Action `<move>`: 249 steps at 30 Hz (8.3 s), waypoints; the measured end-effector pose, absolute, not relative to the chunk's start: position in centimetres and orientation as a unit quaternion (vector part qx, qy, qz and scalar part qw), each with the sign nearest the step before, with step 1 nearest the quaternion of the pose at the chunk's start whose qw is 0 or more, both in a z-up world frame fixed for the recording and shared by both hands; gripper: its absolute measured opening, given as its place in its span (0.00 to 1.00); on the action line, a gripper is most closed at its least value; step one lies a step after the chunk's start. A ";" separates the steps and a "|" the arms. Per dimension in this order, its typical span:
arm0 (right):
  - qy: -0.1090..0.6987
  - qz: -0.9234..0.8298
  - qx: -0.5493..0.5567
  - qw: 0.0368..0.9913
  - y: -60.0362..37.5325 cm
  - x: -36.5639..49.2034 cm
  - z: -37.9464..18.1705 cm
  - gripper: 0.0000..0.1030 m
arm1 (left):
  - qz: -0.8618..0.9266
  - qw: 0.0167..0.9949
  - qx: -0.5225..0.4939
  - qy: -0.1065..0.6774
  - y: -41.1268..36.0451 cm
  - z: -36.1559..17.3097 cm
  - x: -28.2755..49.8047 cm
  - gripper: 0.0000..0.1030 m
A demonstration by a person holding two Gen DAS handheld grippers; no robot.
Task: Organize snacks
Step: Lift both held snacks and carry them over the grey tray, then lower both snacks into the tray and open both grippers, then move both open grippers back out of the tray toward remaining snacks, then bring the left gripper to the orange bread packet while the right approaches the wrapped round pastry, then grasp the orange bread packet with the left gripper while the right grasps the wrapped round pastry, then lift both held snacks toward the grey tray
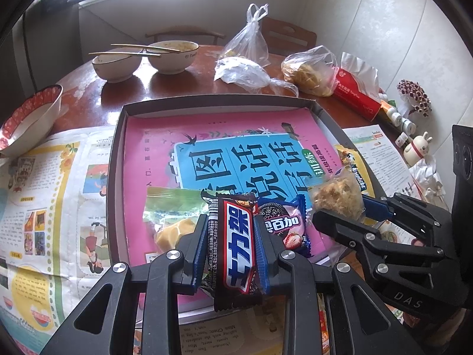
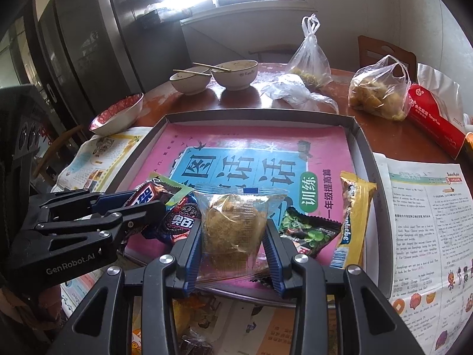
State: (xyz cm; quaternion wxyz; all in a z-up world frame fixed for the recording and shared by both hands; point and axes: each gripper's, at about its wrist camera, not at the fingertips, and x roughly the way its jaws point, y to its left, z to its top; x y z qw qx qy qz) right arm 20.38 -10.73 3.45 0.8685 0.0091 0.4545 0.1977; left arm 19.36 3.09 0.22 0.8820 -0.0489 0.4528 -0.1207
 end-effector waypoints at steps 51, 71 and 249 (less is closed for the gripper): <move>0.439 0.180 0.022 0.880 -12.3 19.4 5.3 0.55 | -0.128 0.889 -0.052 0.436 3.1 2.2 17.8 0.31; 0.410 0.177 0.020 0.895 -12.8 17.8 7.5 0.68 | -0.124 0.898 -0.062 0.418 3.7 4.1 15.7 0.61; 0.406 0.262 -0.025 0.875 -14.3 8.3 3.3 0.39 | -0.121 0.900 -0.067 0.415 2.9 1.8 8.9 0.35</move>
